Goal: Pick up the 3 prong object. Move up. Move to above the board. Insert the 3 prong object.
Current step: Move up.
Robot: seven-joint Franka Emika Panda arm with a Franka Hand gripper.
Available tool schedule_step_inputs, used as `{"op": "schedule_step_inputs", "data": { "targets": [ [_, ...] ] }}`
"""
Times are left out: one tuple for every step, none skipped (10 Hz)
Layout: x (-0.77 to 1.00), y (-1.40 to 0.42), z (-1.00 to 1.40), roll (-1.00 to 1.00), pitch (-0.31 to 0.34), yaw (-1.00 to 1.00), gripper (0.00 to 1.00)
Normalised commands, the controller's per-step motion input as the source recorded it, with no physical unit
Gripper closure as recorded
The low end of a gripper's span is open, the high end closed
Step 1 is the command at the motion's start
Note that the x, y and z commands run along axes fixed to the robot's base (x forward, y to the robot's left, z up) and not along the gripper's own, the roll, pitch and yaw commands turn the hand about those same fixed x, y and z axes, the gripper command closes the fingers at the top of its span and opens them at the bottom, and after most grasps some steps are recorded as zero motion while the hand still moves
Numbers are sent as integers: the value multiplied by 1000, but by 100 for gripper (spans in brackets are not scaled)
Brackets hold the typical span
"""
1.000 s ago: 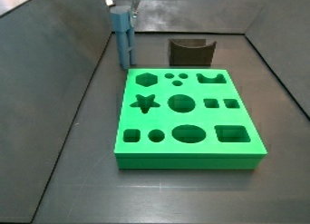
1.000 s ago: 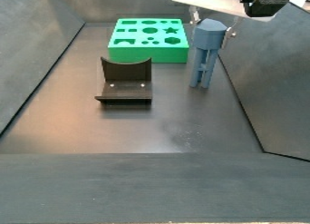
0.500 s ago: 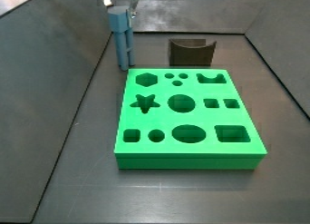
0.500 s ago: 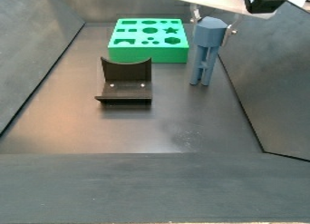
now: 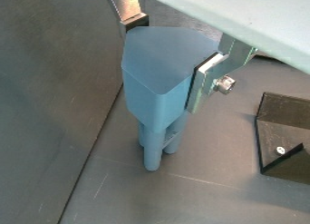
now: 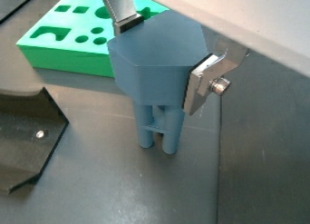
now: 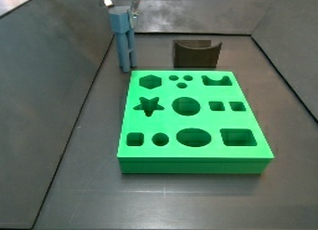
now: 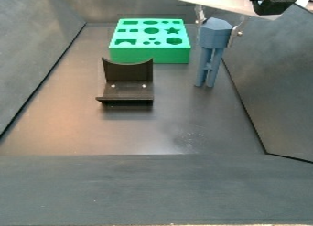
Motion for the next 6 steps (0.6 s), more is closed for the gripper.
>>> {"op": "schedule_step_inputs", "data": {
  "targets": [
    [0, 0, 833, 0, 0, 0, 100],
    [-12, 66, 838, 2, 0, 36, 100],
    [-57, 58, 723, -8, 36, 33, 100],
    [-41, 33, 607, -20, 40, 22, 100],
    [-19, 17, 418, -38, 43, 17, 100],
    [-11, 11, 318, -47, 49, 15, 100]
  ]
}}
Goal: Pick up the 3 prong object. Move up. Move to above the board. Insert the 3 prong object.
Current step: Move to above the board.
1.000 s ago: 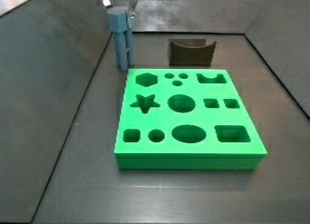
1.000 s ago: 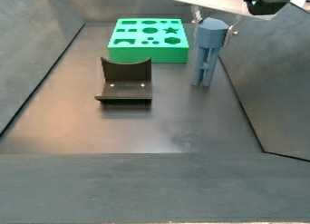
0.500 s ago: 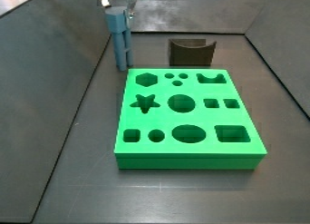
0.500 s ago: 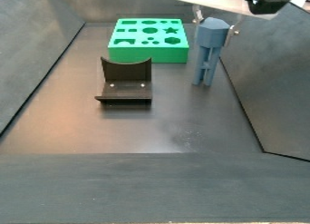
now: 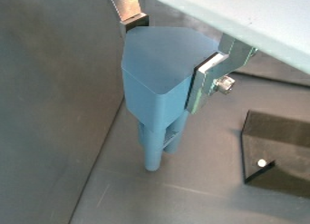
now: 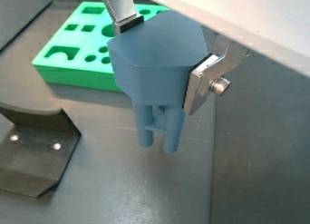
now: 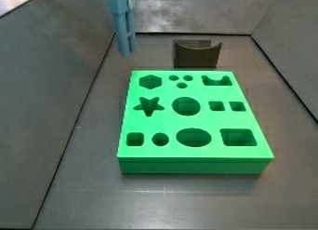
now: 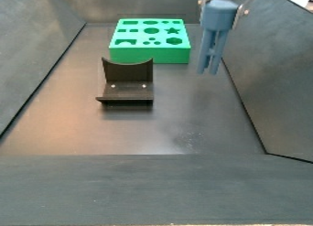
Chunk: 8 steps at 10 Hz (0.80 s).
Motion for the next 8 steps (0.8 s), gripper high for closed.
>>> {"op": "schedule_step_inputs", "data": {
  "targets": [
    [-559, -224, 1000, -159, 102, -141, 100],
    [-578, -238, 1000, -167, 85, -140, 100],
    [-532, -187, 1000, -171, 13, -102, 100],
    [-507, -162, 1000, -173, -2, -87, 100],
    [-439, -123, 1000, -154, -15, -63, 100],
    [-281, -87, 853, -132, -18, -46, 100],
    [-167, -56, 691, -117, -3, -40, 100],
    [-90, -32, 511, -111, 18, -36, 100]
  ]
}}
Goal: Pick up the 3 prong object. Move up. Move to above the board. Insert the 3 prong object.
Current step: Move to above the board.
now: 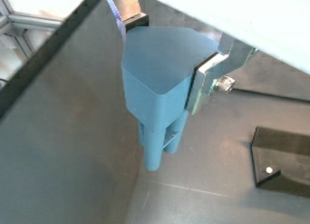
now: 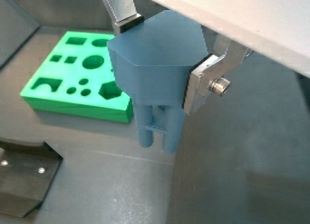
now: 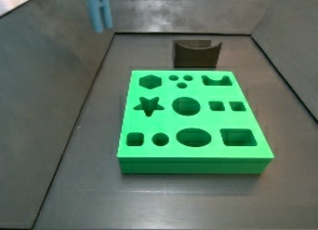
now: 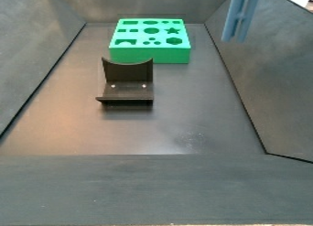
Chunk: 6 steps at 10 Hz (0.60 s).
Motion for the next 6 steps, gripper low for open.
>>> {"op": "schedule_step_inputs", "data": {
  "targets": [
    [-42, -20, 334, -119, 43, -36, 100],
    [674, -1000, 276, 12, 195, 1000, 100],
    [682, -1000, 248, 23, 199, 1000, 100],
    [713, -1000, 244, 73, 258, 1000, 100],
    [733, -1000, 258, 45, 291, 1000, 100],
    [737, -1000, 264, 42, 311, 1000, 100]
  ]
}}
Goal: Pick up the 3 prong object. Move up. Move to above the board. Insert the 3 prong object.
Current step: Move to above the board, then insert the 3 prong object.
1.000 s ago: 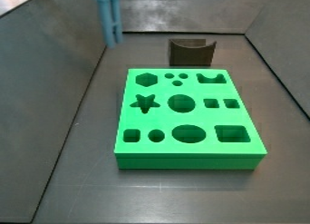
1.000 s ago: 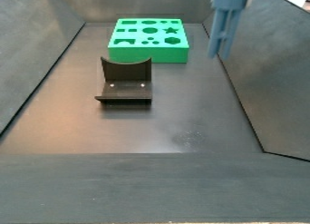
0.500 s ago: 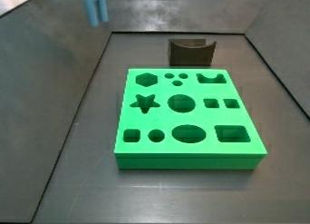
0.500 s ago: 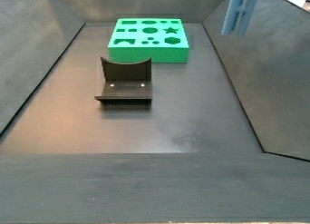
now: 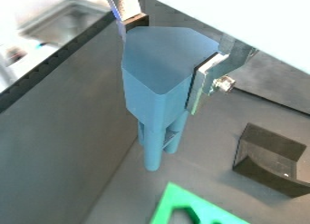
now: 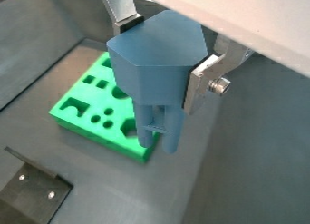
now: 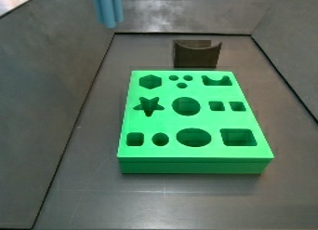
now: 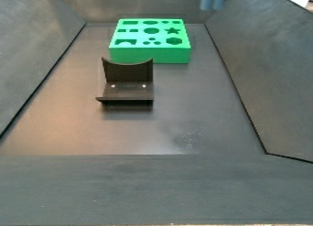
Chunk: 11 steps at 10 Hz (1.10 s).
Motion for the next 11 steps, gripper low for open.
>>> {"op": "schedule_step_inputs", "data": {
  "targets": [
    [734, -1000, 259, 65, 329, 1000, 100],
    [762, -1000, 262, 87, 283, 734, 100],
    [797, -1000, 261, 102, 247, 482, 100],
    [808, -970, 254, 114, 214, 298, 100],
    [603, -696, 184, 118, 184, 178, 100],
    [338, -358, 99, 111, 148, 83, 100],
    [189, -187, 60, 88, 102, 36, 100],
    [23, 0, 0, 0, 0, 0, 100],
    [157, 0, -77, 0, 0, 0, 100],
    [391, 0, -274, 41, 0, -17, 100],
    [497, 31, -351, 11, 0, -20, 100]
  ]
}}
